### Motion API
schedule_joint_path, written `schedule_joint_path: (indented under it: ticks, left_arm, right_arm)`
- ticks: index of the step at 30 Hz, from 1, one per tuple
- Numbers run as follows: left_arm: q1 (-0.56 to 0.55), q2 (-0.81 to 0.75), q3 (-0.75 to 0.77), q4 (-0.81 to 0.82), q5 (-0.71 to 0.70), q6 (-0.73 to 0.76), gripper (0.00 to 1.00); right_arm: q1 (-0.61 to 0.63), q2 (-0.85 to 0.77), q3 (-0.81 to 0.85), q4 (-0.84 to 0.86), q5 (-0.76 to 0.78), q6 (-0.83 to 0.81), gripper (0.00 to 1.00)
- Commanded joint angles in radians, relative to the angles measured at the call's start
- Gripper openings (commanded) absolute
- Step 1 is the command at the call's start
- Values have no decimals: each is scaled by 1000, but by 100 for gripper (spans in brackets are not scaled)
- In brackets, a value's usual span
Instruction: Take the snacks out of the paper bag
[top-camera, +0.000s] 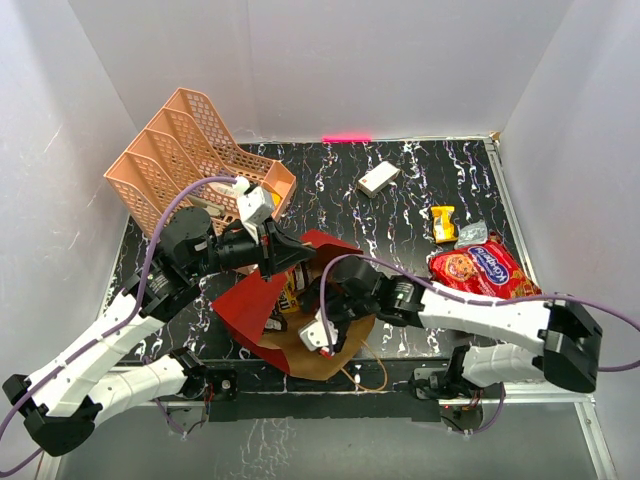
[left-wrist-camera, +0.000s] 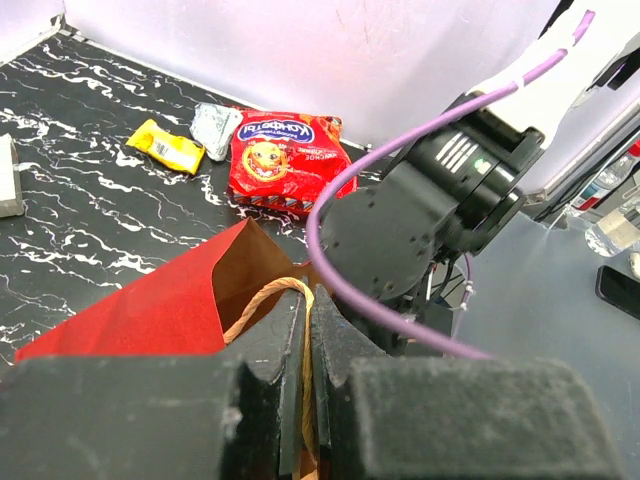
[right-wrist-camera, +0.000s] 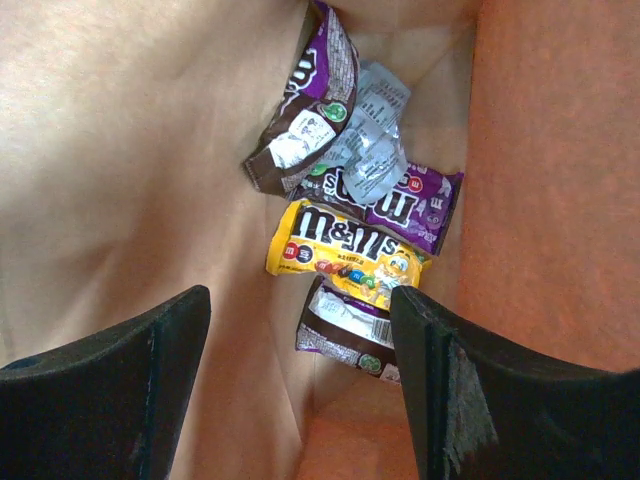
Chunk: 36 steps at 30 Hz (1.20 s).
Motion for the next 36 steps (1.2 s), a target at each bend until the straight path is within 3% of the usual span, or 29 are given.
schedule_joint_path:
  ticks: [1, 8, 22, 27, 30, 36]
  left_arm:
    - [-4, -28, 13, 42, 22, 31, 0]
    - [-4, -34, 10, 30, 32, 38, 0]
    - [-4, -40, -1, 36, 47, 30, 0]
    - [-4, -49, -2, 35, 47, 21, 0]
    - [-4, -62, -3, 24, 44, 14, 0]
    - [-4, -109, -26, -20, 11, 16, 0]
  right_arm:
    - [6, 84, 21, 149, 48, -83, 75]
    - [5, 250, -56, 477, 96, 23, 77]
    - [-3, 508, 116, 361, 158, -192, 77]
    - [-14, 614, 146, 457, 247, -156, 76]
    - [-17, 643, 140, 522, 347, -141, 71]
    - [-38, 656, 149, 566, 428, -92, 45]
